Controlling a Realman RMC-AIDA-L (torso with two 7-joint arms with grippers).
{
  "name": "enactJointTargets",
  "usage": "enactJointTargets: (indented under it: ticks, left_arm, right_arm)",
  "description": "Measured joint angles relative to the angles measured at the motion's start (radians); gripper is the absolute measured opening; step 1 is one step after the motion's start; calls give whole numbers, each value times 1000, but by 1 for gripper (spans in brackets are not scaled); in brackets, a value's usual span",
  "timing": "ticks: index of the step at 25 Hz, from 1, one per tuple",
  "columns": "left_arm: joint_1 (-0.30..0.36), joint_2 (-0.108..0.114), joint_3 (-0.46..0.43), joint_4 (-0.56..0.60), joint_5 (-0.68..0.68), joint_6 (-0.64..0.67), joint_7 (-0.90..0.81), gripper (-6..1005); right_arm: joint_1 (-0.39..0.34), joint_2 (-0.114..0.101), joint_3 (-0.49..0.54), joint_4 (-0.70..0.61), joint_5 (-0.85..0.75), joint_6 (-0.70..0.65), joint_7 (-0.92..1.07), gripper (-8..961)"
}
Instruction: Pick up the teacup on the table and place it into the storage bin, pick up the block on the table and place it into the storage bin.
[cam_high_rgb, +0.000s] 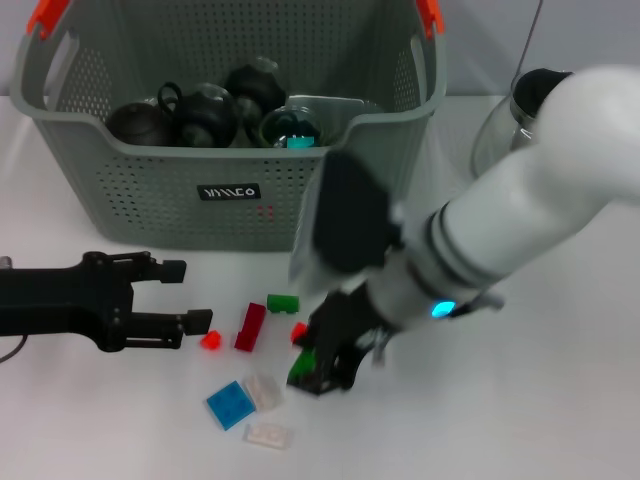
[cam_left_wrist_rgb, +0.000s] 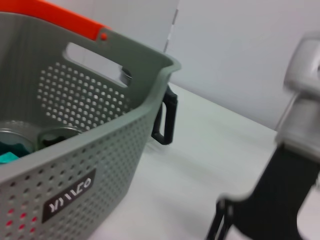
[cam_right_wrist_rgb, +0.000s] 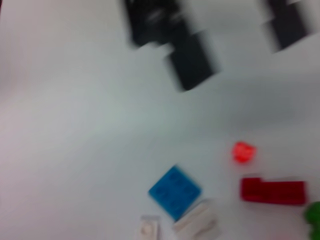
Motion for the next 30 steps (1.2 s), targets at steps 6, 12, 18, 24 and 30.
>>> enactJointTargets:
  ticks: [6,12,18,24,30]
  left_arm:
    - [-1,5,-37,0,-5,2,-2,846]
    - [-9,7,-34,0,-5,4,-3,845]
    - [-15,6,-24,-1,-6,5,-2,845]
    - [-19,4,-22,-9,-7,10,-3,844]
    - [-19,4,-22,-11,-8,12,-3,844]
  right_arm:
    - [-78,1,393,-284,-67,-310,45,465]
    - [28,-7,791,-479,38,-491,186,474]
    - [211,-53,905,-281,-45,-291,178,519]
    - [351,-33,810,17,-239,-16,114,564]
    - [370,4,704,60,-373,108,137,609]
